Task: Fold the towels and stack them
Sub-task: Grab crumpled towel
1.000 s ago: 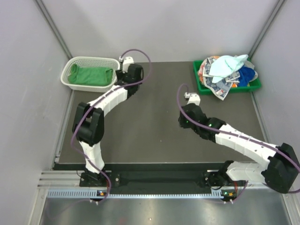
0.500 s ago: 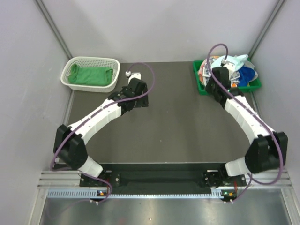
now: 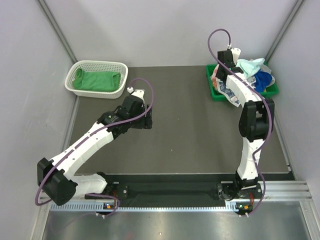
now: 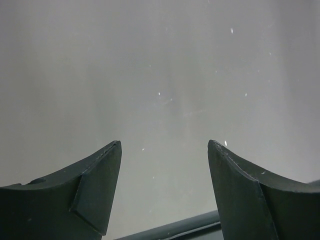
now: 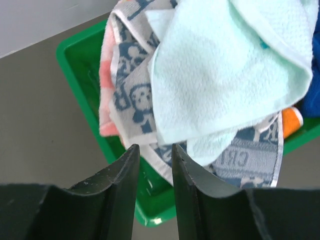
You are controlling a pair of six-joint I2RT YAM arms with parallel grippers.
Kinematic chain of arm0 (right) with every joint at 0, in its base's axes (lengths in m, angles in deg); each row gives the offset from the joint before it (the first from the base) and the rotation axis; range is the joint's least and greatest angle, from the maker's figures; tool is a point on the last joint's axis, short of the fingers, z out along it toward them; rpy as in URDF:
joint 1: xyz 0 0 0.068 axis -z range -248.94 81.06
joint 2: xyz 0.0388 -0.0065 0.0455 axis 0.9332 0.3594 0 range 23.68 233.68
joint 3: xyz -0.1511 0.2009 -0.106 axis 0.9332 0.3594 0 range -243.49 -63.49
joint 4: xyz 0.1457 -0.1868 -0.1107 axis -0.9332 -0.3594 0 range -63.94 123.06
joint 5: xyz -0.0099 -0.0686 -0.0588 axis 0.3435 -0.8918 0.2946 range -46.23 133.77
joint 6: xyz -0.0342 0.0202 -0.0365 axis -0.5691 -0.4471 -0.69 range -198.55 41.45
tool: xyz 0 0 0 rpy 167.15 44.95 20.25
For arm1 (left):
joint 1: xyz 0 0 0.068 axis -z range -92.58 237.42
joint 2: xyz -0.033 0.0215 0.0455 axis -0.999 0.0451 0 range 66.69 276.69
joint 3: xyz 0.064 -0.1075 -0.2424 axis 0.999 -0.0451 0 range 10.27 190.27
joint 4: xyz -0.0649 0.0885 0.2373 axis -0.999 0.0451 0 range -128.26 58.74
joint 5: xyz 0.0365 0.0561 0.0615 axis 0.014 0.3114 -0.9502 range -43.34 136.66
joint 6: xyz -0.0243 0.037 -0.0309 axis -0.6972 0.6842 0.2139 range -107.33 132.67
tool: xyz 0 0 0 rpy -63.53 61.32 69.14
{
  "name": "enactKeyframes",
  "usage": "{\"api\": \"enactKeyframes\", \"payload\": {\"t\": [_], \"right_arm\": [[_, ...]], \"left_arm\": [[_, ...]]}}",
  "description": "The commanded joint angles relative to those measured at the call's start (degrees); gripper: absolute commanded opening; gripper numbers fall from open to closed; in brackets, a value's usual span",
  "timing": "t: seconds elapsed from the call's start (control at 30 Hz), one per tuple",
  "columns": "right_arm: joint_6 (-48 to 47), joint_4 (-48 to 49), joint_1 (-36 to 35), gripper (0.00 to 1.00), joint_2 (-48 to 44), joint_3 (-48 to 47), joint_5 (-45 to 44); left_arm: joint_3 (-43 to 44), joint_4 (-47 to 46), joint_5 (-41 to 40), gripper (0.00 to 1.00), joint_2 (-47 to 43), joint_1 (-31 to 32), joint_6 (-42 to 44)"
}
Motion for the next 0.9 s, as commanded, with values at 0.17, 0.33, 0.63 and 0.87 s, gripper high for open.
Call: {"api": "enactKeyframes", "payload": {"t": [0.17,0.33,0.63,0.87], "right_arm": [[-5.79,-1.19,1.87,0.35,7.78,-11.55,-2.48],[-6.76,-1.19,1.79,0.35,9.72,-11.65,-3.71],[-7.02,-0.14,1.87,0.30,9.11,-9.28,-4.24],[-7.72,-0.13,1.87,0.10,4.64,-8.57,-4.15]], "left_arm": [[-4.00,-0.32,2.00,0.75,-3.74,0.01,2.31],[-4.79,-0.84,1.21,0.74,-4.18,0.10,2.58],[-6.46,-1.98,0.77,0.74,-4.62,0.10,2.67],[-6.81,-2.25,0.50,0.74,-4.97,0.10,2.49]]}}
